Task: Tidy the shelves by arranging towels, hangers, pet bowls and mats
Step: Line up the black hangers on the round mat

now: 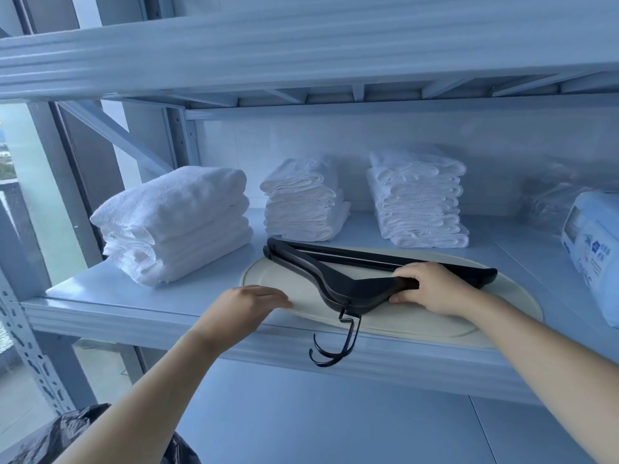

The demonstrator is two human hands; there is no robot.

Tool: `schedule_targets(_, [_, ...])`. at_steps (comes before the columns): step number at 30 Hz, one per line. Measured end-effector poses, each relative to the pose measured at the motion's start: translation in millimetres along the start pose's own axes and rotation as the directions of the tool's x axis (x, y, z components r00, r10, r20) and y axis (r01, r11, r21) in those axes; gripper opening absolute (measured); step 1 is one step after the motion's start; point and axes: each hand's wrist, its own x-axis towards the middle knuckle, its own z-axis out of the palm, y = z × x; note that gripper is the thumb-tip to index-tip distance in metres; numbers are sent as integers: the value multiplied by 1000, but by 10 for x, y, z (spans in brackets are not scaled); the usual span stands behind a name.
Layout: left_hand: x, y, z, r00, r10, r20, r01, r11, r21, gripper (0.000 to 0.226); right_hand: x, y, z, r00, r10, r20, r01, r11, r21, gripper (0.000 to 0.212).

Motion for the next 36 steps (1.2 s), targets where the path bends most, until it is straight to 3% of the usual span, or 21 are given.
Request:
schedule_targets(9, [-181,-9,10,994,-108,19,107,994,32,32,-10,3,25,1000,-10,-18,8,997,-74,23])
schedule_targets(24, [211,191,158,997,-40,70,38,999,31,31,-95,44,-70,998,-16,53,15,1000,19,16])
schedule_targets(31, [599,186,305,971,-58,231,54,998,24,61,-154,76,-41,1000,-8,-10,8,1000,29,21])
schedule_targets(36, [782,158,414,929,-71,364,82,997,-15,55,-186,66,26,998,-32,-48,29,998,-62,22])
